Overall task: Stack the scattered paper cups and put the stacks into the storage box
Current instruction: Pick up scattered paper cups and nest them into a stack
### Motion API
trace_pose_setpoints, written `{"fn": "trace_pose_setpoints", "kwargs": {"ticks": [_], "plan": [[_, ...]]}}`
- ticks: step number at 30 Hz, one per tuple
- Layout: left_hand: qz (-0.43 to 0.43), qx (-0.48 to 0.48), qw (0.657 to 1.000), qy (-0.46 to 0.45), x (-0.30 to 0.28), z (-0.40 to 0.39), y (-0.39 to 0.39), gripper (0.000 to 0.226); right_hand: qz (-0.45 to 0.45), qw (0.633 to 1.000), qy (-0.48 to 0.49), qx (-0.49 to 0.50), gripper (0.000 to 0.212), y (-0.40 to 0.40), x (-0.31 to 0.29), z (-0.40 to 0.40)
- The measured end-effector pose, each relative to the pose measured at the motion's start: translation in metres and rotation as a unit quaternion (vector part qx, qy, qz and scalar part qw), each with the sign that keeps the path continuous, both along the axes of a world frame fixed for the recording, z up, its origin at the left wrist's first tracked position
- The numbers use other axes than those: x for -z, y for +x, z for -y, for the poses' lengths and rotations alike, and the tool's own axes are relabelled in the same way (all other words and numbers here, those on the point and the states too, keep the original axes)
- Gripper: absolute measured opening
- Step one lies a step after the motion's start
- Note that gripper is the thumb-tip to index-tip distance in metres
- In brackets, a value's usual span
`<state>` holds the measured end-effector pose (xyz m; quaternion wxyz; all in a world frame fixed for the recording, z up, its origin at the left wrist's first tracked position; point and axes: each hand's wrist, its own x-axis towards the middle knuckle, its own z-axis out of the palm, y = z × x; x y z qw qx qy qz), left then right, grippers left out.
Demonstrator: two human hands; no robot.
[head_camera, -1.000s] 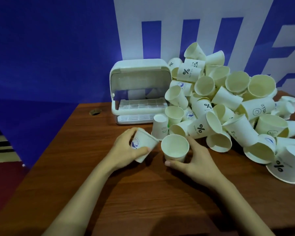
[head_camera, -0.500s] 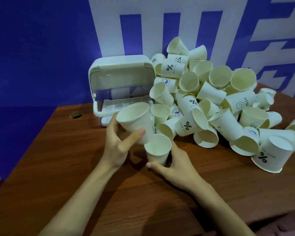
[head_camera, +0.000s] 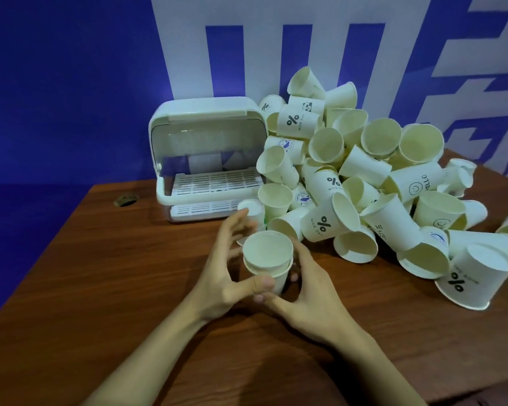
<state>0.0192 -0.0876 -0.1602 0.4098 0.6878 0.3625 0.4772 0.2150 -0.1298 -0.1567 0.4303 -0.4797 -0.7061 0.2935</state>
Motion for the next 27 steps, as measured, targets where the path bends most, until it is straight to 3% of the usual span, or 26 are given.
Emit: {"fn": "trace_pose_setpoints", "kwargs": {"ticks": [2, 5, 9, 12, 14, 16, 19, 23, 27], "plan": [[-0.019, 0.002, 1.0, -0.002, 0.004, 0.0, -0.002, 0.114, 0.022, 1.0, 0.015, 0.006, 0.106, 0.009, 0.0, 0.004], [-0.033, -0.055, 0.998, 0.016, 0.01, -0.002, 0.003, 0.092, 0.007, 0.998, 0.053, 0.043, 0.089, 0.024, -0.006, 0.008], [-0.025, -0.094, 0.995, 0.024, 0.009, -0.004, 0.008, 0.073, -0.013, 0.962, 0.135, 0.237, 0.045, 0.033, -0.029, 0.002], [-0.031, -0.094, 0.995, 0.017, 0.01, -0.002, 0.008, 0.075, 0.07, 0.938, 0.101, 0.324, 0.051, 0.039, -0.038, -0.013], [-0.032, -0.095, 0.995, 0.013, 0.012, -0.002, 0.008, 0.076, 0.136, 0.933, 0.072, 0.324, 0.043, 0.042, -0.036, -0.021], [-0.038, -0.097, 0.995, 0.01, 0.013, -0.003, 0.008, 0.077, 0.148, 0.93, 0.082, 0.327, 0.025, 0.043, -0.034, -0.024], [-0.05, -0.099, 0.994, 0.006, 0.012, -0.002, 0.009, 0.078, 0.118, 0.924, 0.184, 0.315, 0.013, 0.041, -0.039, -0.021], [-0.054, -0.099, 0.994, -0.004, 0.009, -0.001, 0.011, 0.074, 0.116, 0.918, 0.284, 0.251, 0.013, 0.031, -0.058, -0.019], [-0.046, -0.104, 0.993, -0.013, 0.01, -0.001, 0.012, 0.071, 0.193, 0.927, 0.293, 0.137, 0.018, 0.024, -0.071, -0.027]]}}
